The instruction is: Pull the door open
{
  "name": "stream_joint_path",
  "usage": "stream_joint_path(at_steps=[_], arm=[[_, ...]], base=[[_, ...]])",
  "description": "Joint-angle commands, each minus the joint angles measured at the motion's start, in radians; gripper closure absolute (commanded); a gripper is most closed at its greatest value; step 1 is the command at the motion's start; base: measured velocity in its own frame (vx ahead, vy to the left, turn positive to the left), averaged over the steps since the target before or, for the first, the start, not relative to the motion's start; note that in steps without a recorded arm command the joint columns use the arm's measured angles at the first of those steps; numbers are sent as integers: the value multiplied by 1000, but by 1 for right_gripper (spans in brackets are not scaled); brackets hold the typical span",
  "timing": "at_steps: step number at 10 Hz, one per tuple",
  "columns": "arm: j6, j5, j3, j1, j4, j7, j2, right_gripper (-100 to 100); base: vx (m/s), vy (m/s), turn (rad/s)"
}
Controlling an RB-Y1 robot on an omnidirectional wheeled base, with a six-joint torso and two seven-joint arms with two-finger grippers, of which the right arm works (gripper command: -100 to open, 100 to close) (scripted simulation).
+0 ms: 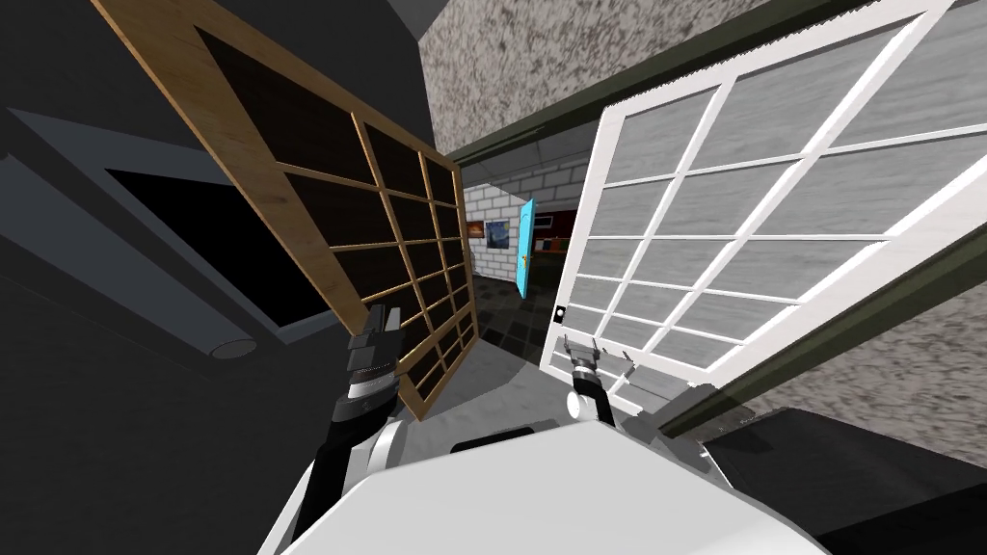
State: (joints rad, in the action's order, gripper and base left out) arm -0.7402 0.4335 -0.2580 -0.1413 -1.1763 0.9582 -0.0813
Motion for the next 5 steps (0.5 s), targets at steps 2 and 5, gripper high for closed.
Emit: stream_joint_path(at_steps=[2, 5], arm=[[-19, 23, -14, 19, 70, 56, 0, -100], [-38, 47, -27, 40, 142, 110, 5, -100]], base=[[80, -57, 100], [84, -50, 95]])
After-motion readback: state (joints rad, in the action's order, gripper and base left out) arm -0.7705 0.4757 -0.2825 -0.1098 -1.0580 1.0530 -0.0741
